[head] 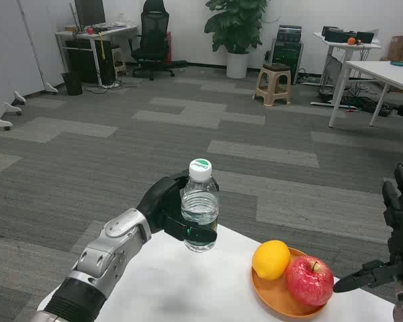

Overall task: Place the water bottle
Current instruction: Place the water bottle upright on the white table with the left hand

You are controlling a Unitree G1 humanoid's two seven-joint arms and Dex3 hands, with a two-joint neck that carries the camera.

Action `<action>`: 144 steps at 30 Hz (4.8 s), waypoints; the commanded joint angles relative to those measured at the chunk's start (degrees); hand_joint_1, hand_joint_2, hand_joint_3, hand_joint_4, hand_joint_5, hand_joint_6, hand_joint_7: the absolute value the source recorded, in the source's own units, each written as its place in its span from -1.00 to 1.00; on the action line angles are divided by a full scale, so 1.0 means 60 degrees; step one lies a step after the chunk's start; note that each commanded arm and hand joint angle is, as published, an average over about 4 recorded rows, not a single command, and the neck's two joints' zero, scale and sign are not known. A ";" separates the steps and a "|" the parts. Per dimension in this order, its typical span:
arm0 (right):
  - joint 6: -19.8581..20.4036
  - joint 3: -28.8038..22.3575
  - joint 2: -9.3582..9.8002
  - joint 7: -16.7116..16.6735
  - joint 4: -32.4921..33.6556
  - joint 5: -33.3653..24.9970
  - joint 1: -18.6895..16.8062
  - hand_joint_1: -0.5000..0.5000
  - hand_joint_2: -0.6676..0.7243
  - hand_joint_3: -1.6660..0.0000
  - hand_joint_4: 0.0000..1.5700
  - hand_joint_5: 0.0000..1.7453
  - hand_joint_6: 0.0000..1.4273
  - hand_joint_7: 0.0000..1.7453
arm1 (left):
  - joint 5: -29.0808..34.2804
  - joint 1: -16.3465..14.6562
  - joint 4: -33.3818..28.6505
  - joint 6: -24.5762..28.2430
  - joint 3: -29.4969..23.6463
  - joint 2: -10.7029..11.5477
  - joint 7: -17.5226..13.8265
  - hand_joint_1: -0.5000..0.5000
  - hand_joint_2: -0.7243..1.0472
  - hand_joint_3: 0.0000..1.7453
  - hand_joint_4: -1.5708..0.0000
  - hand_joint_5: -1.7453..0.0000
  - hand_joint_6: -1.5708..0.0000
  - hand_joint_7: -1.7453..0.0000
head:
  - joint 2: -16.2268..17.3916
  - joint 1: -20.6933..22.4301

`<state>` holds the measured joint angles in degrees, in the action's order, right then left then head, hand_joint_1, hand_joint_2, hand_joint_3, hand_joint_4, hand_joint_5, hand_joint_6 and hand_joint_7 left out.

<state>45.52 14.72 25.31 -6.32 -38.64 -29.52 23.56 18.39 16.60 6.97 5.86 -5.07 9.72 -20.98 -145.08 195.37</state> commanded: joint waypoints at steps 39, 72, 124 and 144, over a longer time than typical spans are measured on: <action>0.0060 -0.0176 0.0088 0.0021 0.0434 -0.0075 -0.0264 -0.50 0.64 1.00 -1.00 -1.00 -1.00 -0.92 | -0.0326 -0.0138 0.2984 -0.3459 0.0288 -0.0169 0.0010 1.00 0.10 -0.20 -0.19 -1.00 -0.23 -0.52 | 0.1691 -0.0087; 0.0060 -0.0095 -0.0048 0.0029 0.0353 -0.0075 -0.0132 -0.50 0.64 1.00 -1.00 -1.00 -1.00 -0.92 | 0.0289 0.0206 0.8188 -0.6997 0.0559 -0.0180 0.0039 1.00 0.10 -0.33 -0.15 -1.00 -0.43 -0.60 | 0.2051 0.0119; 0.0060 -0.0110 -0.0073 0.0029 0.0770 -0.0075 -0.0352 -0.50 0.64 1.00 -1.00 -1.00 -1.00 -0.92 | 0.0274 -0.0222 0.7855 -0.7107 0.0724 -0.0155 0.0039 0.90 -0.92 -0.90 0.56 -1.00 0.43 -0.90 | 0.1860 0.0425; 0.0060 -0.0095 -0.0073 0.0029 0.0745 -0.0075 -0.0352 -0.44 0.64 1.00 -1.00 -1.00 -1.00 -0.92 | 0.0805 -0.0387 0.7514 -0.7143 0.0665 -0.0155 0.0039 0.87 -0.92 -0.90 1.00 0.65 1.00 0.52 | 0.1888 0.0501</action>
<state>45.50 14.30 25.07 -6.20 -34.40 -29.52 21.93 22.47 14.89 52.83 -36.61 -0.81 8.20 -20.89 -133.76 198.34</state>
